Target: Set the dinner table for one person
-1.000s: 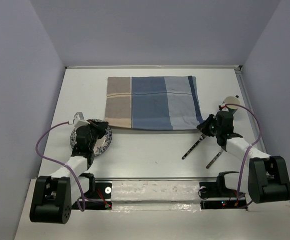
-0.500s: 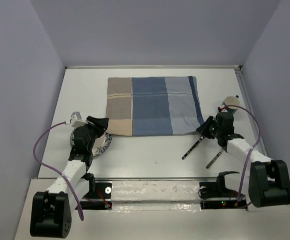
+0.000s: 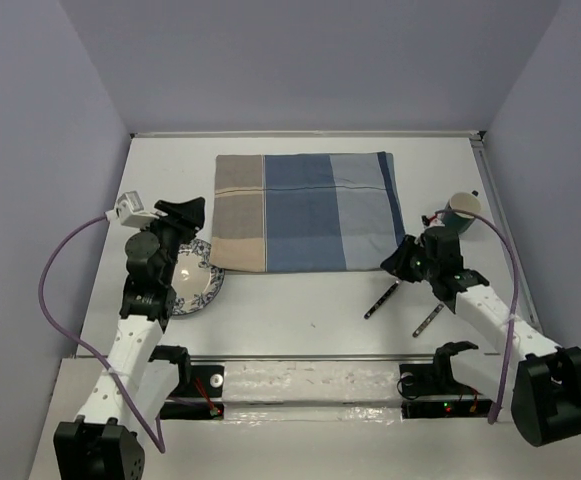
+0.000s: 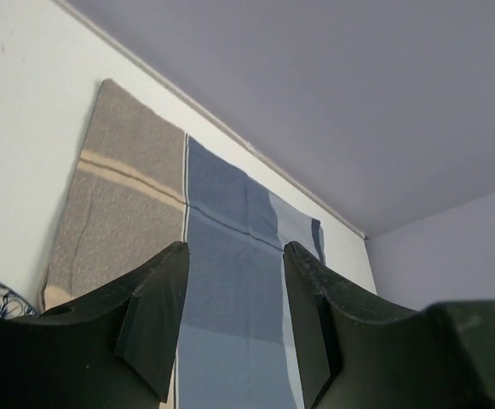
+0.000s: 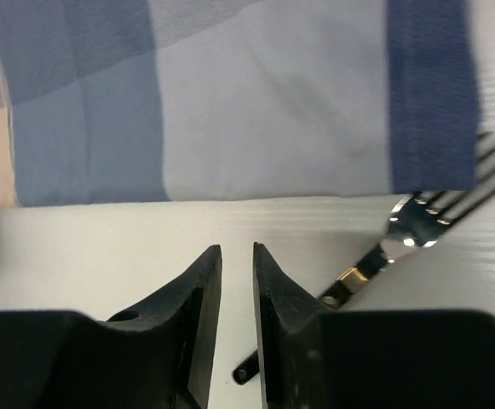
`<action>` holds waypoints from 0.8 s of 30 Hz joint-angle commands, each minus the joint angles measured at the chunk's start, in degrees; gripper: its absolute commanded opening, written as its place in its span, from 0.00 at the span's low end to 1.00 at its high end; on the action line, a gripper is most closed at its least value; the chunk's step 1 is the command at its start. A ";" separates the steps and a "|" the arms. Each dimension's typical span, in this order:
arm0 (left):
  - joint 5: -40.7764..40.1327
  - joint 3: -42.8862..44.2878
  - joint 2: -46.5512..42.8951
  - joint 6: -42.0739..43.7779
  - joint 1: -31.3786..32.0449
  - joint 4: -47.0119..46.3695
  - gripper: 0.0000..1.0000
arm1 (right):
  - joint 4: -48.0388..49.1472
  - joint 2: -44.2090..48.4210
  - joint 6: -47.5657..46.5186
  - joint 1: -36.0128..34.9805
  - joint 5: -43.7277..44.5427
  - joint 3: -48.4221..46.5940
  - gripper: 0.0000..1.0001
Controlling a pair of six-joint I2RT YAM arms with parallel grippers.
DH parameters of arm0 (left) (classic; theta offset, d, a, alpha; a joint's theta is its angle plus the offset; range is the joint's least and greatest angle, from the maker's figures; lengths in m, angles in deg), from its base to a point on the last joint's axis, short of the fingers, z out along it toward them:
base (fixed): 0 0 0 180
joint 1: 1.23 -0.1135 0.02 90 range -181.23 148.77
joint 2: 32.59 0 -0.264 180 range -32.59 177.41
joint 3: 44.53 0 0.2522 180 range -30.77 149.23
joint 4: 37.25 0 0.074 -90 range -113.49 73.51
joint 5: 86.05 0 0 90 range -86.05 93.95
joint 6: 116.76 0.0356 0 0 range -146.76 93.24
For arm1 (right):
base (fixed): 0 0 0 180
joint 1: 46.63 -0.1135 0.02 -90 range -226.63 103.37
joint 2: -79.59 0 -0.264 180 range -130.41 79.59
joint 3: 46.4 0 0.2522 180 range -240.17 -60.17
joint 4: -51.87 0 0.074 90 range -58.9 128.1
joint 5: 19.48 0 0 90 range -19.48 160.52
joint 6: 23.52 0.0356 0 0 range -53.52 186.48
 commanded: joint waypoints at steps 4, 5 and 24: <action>4.54 15.71 -2.38 13.72 -0.16 8.55 0.61 | 11.16 -5.69 9.69 -21.18 8.09 -7.46 0.43; 4.63 17.30 -2.47 15.23 0.10 11.26 0.62 | 16.50 -7.73 11.20 -25.38 9.57 -9.12 0.45; -3.71 20.49 -6.69 27.11 10.55 12.87 0.95 | 38.01 -58.71 29.84 -50.55 16.71 -43.40 0.55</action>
